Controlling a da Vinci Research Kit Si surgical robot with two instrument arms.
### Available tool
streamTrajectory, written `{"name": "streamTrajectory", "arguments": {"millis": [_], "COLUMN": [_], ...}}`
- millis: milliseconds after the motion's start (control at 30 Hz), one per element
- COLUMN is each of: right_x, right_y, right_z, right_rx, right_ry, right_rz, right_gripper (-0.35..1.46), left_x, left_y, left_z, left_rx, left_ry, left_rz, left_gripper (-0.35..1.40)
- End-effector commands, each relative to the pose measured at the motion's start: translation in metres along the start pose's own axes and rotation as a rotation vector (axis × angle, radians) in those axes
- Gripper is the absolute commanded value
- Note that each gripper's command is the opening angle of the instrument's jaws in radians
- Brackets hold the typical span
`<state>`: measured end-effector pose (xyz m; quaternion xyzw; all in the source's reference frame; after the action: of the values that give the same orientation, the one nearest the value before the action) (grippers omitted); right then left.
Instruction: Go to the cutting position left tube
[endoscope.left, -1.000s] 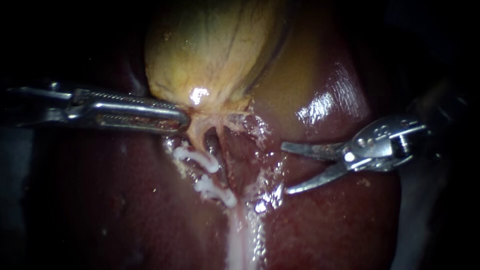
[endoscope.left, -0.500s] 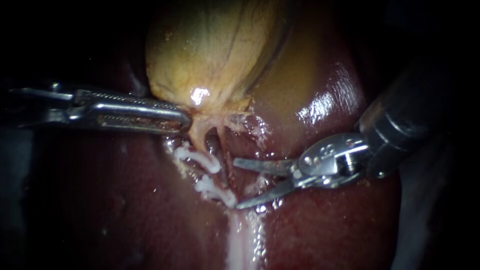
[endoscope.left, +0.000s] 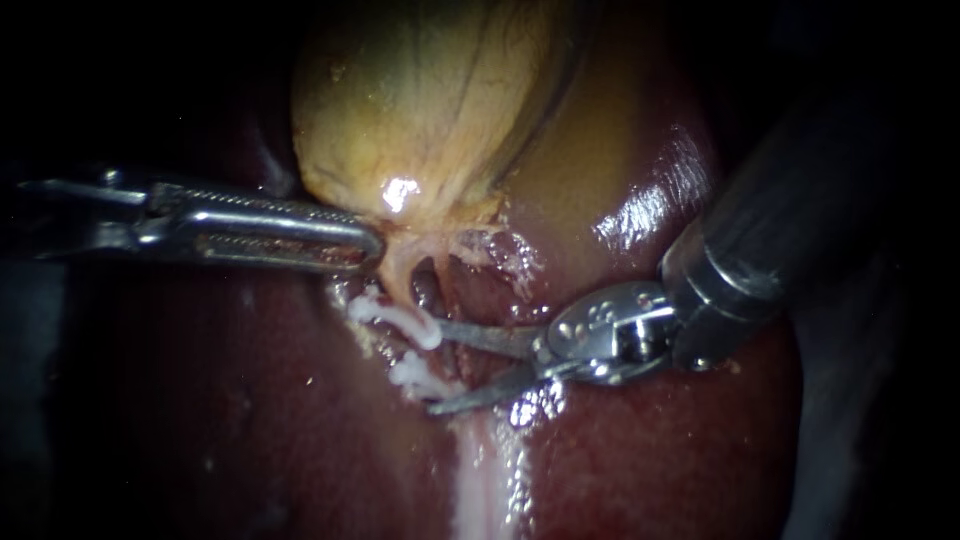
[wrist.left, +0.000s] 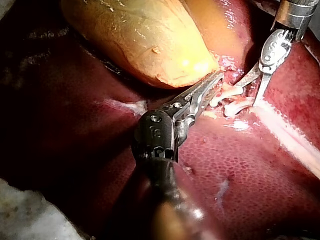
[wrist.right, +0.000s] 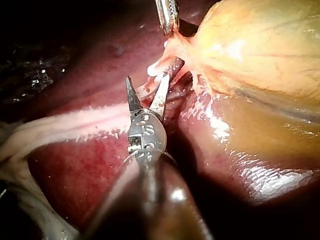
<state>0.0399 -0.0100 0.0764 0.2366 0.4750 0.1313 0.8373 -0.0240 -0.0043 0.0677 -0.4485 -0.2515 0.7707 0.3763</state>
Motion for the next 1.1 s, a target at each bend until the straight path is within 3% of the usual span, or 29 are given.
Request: {"name": "streamTrajectory", "arguments": {"millis": [33, 233, 400, 800, 1100], "right_x": [0.0001, 0.0006, 0.0004, 0.0005, 0.0006], "right_y": [-0.0001, 0.0001, -0.0001, 0.0006, 0.0007], "right_z": [0.0003, 0.0022, 0.0037, 0.0072, 0.0076], "right_rx": [0.005, 0.048, 0.120, 0.200, 0.245], "right_ry": [0.002, 0.016, 0.018, 0.020, 0.027], "right_rz": [0.005, 0.049, 0.101, 0.122, 0.128], "right_gripper": [1.43, 1.43, 1.43, 1.40, 1.33], "left_x": [0.0000, -0.0001, -0.0001, -0.0001, -0.0001], "left_y": [0.0000, 0.0001, 0.0001, 0.0000, -0.0001], "left_z": [0.0001, 0.0003, 0.0003, 0.0005, 0.0006], "left_rx": [0.000, 0.001, 0.002, 0.002, 0.002], "left_ry": [0.000, 0.000, 0.001, 0.001, 0.001], "left_rz": [0.000, 0.001, 0.001, 0.001, 0.001], "left_gripper": [-0.35, -0.35, -0.35, -0.35, -0.35]}}
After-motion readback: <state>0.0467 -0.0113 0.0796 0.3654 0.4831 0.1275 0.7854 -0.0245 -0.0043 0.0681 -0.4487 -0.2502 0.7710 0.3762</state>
